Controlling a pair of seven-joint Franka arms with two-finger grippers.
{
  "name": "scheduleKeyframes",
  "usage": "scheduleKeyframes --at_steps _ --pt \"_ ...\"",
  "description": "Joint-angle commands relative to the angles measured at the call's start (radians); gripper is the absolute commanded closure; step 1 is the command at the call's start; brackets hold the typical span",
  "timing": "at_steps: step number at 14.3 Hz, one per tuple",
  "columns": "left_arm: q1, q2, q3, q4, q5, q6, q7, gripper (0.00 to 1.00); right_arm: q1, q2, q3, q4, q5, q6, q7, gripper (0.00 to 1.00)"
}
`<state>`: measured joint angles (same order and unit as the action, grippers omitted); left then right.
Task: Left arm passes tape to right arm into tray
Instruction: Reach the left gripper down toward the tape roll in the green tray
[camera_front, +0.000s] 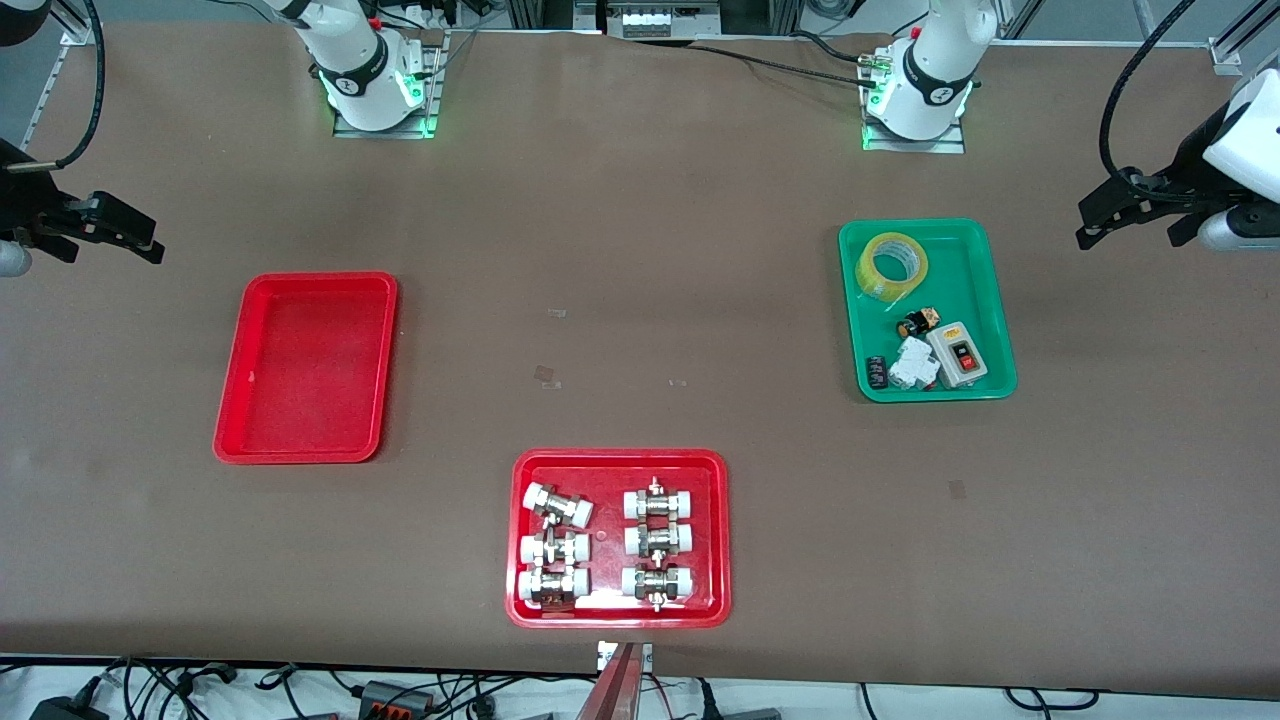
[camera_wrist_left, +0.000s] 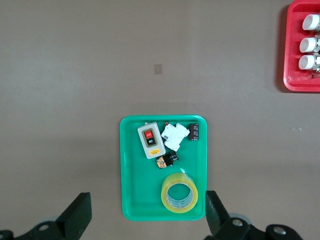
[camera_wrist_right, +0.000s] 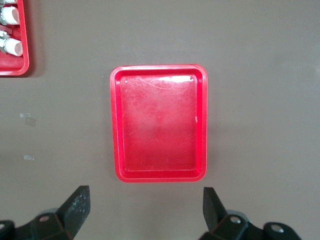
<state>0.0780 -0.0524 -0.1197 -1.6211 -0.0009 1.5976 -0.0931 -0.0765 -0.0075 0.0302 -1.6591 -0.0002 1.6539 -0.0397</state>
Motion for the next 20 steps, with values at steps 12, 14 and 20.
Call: scheduleKeyframes --at_steps 12,14,20 --pt "0.058 0.052 -0.015 -0.067 -0.005 -0.232 0.144 0.0 -0.003 -0.022 0.007 -0.021 -0.012 0.001 0.0 0.0" --pt "0.055 0.051 -0.024 -0.21 -0.011 -0.179 0.092 0.0 -0.003 -0.022 0.007 -0.021 -0.012 0.001 0.0 0.0" --pt "0.057 0.054 -0.092 -0.685 -0.068 0.314 0.001 0.0 -0.003 -0.02 0.007 -0.021 -0.012 0.001 0.0 0.0"
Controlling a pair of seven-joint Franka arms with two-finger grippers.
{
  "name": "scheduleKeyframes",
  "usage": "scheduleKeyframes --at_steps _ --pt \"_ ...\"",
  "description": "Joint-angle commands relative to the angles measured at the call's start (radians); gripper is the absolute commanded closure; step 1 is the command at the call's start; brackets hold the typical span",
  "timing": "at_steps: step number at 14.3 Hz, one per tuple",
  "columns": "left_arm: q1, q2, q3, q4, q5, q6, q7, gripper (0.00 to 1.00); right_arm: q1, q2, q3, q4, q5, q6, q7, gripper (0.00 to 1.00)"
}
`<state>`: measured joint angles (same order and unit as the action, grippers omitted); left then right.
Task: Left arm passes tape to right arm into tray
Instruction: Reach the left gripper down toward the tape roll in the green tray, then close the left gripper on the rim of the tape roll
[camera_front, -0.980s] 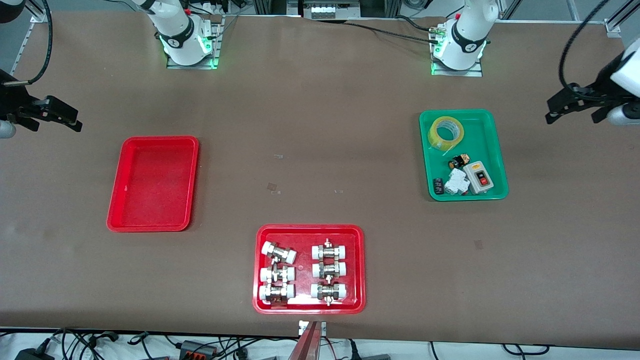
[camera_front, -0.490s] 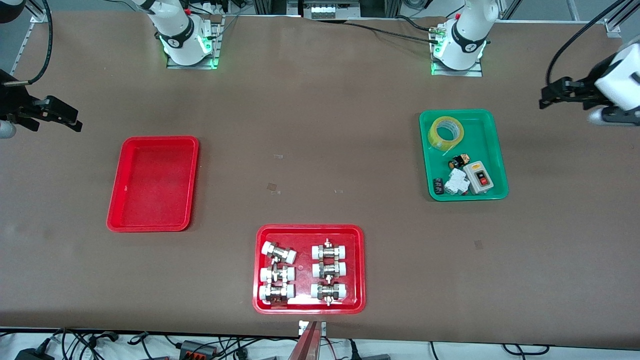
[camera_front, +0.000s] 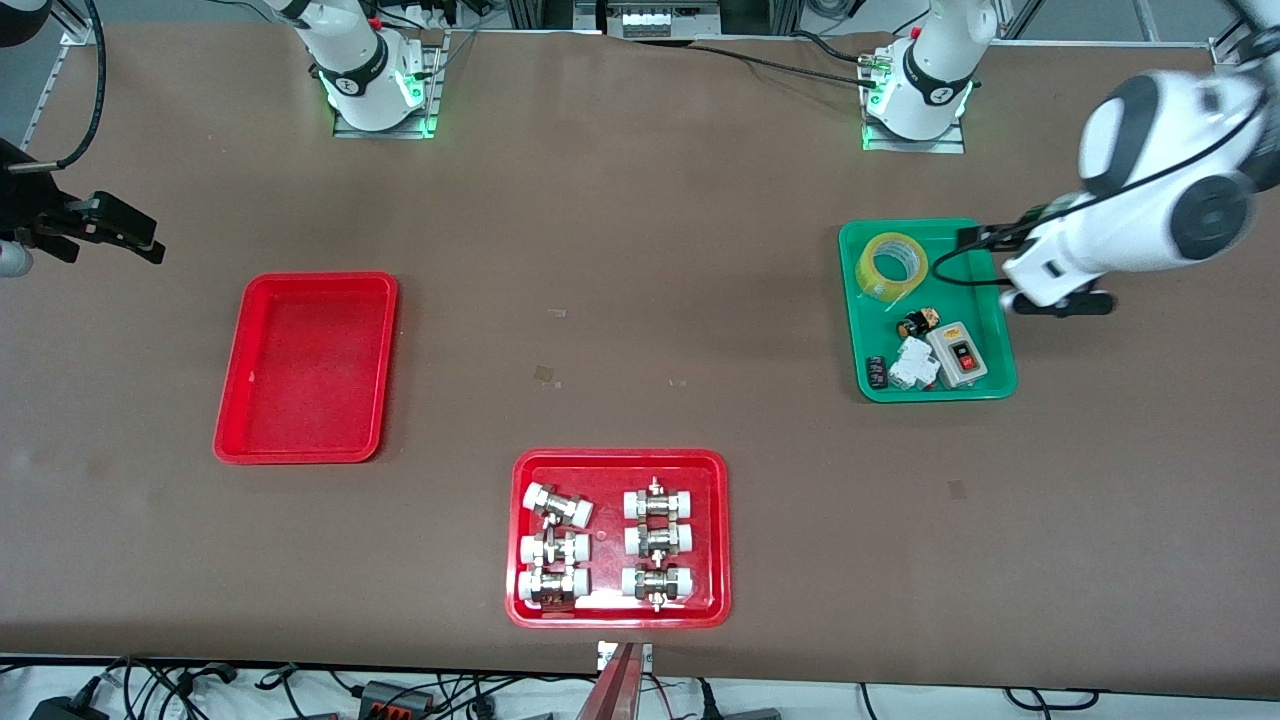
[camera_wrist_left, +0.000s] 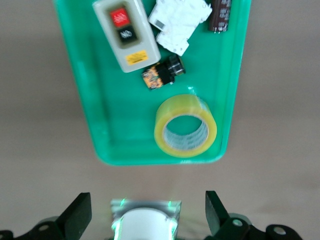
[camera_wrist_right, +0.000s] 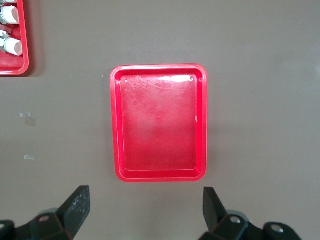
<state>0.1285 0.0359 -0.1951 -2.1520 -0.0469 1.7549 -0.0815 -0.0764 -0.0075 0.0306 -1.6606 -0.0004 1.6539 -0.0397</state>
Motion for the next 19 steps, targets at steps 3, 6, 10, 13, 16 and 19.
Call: scheduleKeyframes --at_steps 3,6,10,13,16,19 --pt "0.006 0.019 -0.032 -0.261 -0.024 0.332 -0.011 0.0 -0.003 -0.02 0.006 -0.019 -0.012 0.001 0.0 0.0" --pt "0.017 0.09 -0.033 -0.295 -0.024 0.434 -0.011 0.0 -0.003 -0.02 0.006 -0.019 -0.013 0.001 0.0 0.0" --pt "0.02 0.14 -0.033 -0.324 -0.025 0.482 -0.011 0.0 -0.003 -0.02 0.006 -0.019 -0.012 0.001 0.0 0.0" --pt "0.034 0.154 -0.033 -0.325 -0.025 0.476 -0.006 0.22 -0.003 -0.02 0.006 -0.019 -0.012 0.0 0.0 0.0" --pt "0.034 0.154 -0.033 -0.325 -0.024 0.466 0.006 0.73 -0.003 -0.02 0.006 -0.019 -0.012 0.003 0.0 0.0" --pt "0.037 0.154 -0.033 -0.324 -0.025 0.466 0.029 0.92 -0.003 -0.02 0.006 -0.019 -0.012 0.003 0.0 0.0"
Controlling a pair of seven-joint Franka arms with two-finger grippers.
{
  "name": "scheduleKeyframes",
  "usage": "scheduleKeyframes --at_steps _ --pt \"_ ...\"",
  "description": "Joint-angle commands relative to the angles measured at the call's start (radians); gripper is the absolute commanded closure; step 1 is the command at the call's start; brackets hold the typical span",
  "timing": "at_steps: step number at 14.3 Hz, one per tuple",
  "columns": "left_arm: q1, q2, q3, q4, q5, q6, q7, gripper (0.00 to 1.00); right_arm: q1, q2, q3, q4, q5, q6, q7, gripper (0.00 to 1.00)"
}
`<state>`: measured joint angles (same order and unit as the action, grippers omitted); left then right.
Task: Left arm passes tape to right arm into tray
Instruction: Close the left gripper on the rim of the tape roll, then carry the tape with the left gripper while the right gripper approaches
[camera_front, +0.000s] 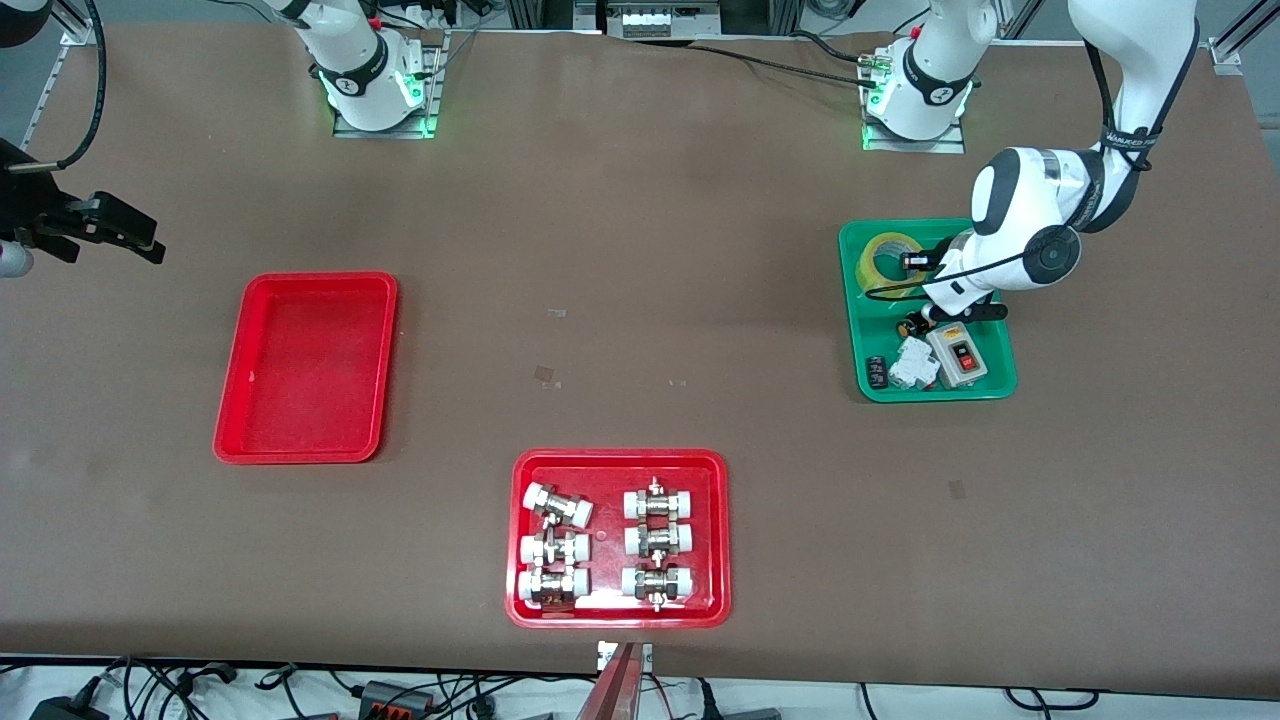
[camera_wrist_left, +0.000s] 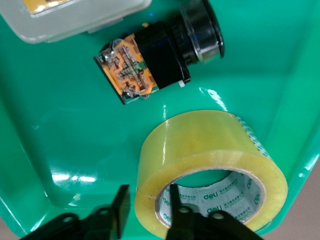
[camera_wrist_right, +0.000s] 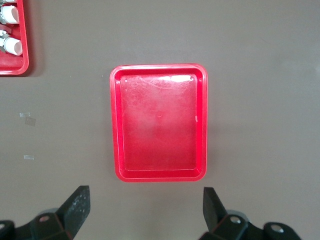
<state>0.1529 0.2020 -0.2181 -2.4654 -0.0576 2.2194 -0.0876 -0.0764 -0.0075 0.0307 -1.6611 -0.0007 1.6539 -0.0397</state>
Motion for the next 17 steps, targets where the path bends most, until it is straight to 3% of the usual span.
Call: scheduleKeyframes --at_steps 1,5,9,14,17 --pt "0.017 -0.012 -0.011 -0.01 -0.013 0.002 0.043 0.97 -0.003 -0.02 0.006 -0.019 -0.012 0.003 0.0 0.0" --pt "0.027 -0.03 -0.011 0.015 -0.013 -0.018 0.104 0.99 -0.003 -0.019 0.006 -0.019 -0.012 0.003 0.0 0.0" --pt "0.016 -0.065 -0.014 0.187 -0.011 -0.237 0.106 0.99 -0.005 -0.019 0.006 -0.019 -0.012 0.003 0.001 0.0" --pt "-0.01 -0.013 -0.121 0.541 -0.018 -0.519 0.102 1.0 -0.003 -0.014 0.008 -0.012 -0.012 -0.003 0.001 0.0" --pt "-0.048 0.042 -0.196 0.724 -0.106 -0.633 0.074 1.0 -0.002 0.006 0.008 -0.009 -0.009 -0.005 -0.002 0.0"
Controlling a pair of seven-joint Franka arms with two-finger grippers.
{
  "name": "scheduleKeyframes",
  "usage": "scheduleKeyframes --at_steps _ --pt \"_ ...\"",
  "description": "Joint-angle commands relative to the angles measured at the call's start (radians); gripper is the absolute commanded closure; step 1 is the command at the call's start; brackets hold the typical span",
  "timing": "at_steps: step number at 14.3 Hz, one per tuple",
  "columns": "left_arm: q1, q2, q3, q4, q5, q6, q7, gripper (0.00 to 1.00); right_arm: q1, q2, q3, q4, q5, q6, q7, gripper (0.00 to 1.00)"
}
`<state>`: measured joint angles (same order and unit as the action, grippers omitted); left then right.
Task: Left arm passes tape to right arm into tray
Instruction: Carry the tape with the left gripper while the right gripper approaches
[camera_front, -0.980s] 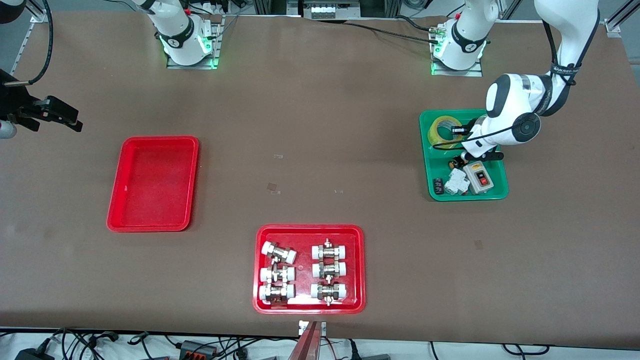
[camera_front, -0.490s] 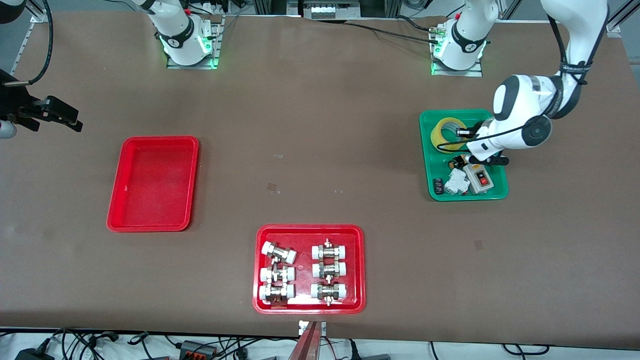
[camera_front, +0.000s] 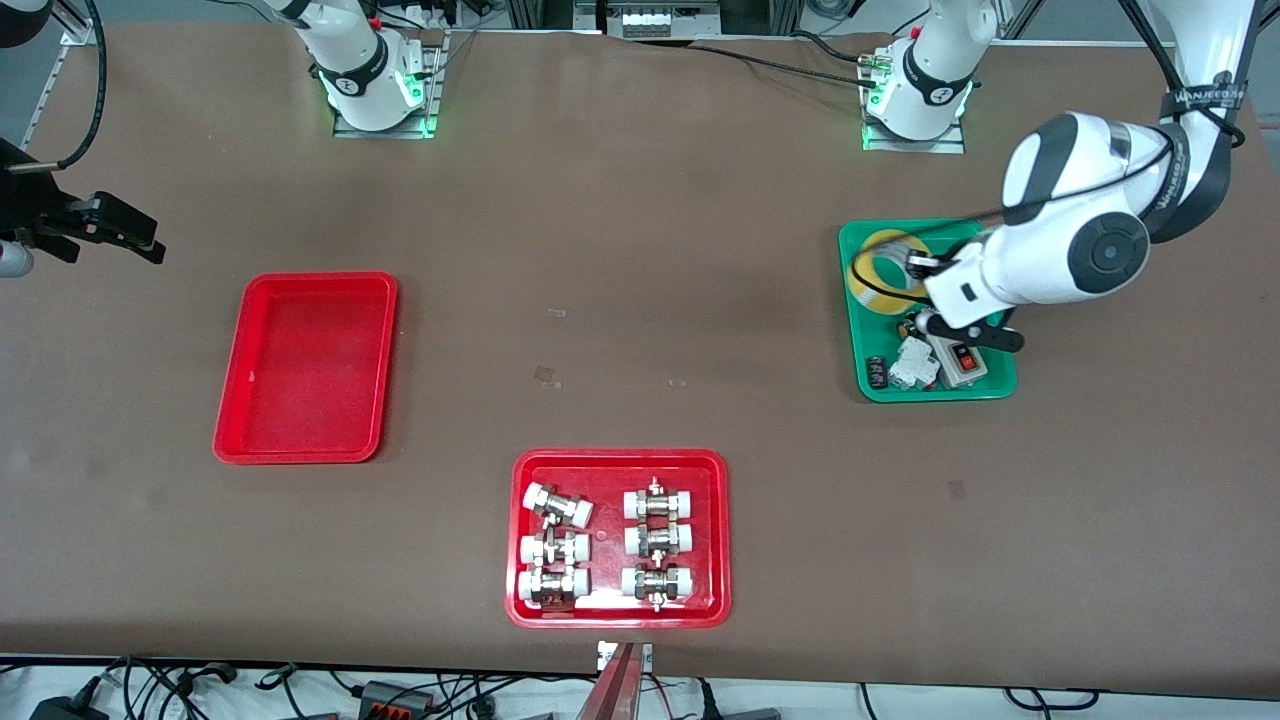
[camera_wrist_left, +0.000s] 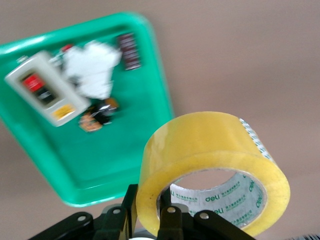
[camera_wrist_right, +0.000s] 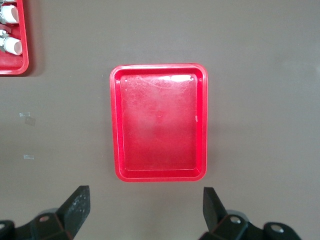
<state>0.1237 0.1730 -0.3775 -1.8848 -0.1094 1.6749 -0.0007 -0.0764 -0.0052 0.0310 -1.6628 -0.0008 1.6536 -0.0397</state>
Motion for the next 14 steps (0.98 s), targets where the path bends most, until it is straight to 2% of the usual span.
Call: scheduleKeyframes --at_steps 1,4,5,7,9,11,13,14 --pt "-0.036 0.071 -0.055 0.171 -0.1 -0.093 -0.01 1.0 0.006 0.008 0.007 -0.008 -0.005 -0.011 -0.011 0.0" --pt "-0.128 0.077 -0.08 0.251 -0.255 -0.084 -0.022 1.0 0.045 0.051 0.009 -0.006 0.013 -0.051 -0.017 0.0" --pt "-0.171 0.08 -0.078 0.274 -0.295 -0.063 -0.034 1.0 0.07 0.062 0.009 -0.006 0.051 -0.043 -0.017 0.0" --pt "-0.266 0.085 -0.078 0.311 -0.355 0.027 -0.102 1.0 0.119 0.094 0.009 0.003 0.157 -0.037 -0.014 0.0" --pt "-0.321 0.132 -0.078 0.37 -0.394 0.084 -0.201 1.0 0.186 0.126 0.009 0.011 0.287 -0.005 -0.005 0.0" --pt "-0.337 0.181 -0.08 0.424 -0.423 0.085 -0.3 1.0 0.245 0.145 0.009 0.017 0.43 0.041 0.0 0.0" --pt "-0.337 0.248 -0.078 0.481 -0.542 0.086 -0.364 1.0 0.305 0.166 0.009 0.035 0.577 0.073 0.003 0.0" --pt "-0.337 0.279 -0.078 0.515 -0.559 0.086 -0.392 1.0 0.331 0.171 0.009 0.044 0.615 0.08 0.024 0.0"
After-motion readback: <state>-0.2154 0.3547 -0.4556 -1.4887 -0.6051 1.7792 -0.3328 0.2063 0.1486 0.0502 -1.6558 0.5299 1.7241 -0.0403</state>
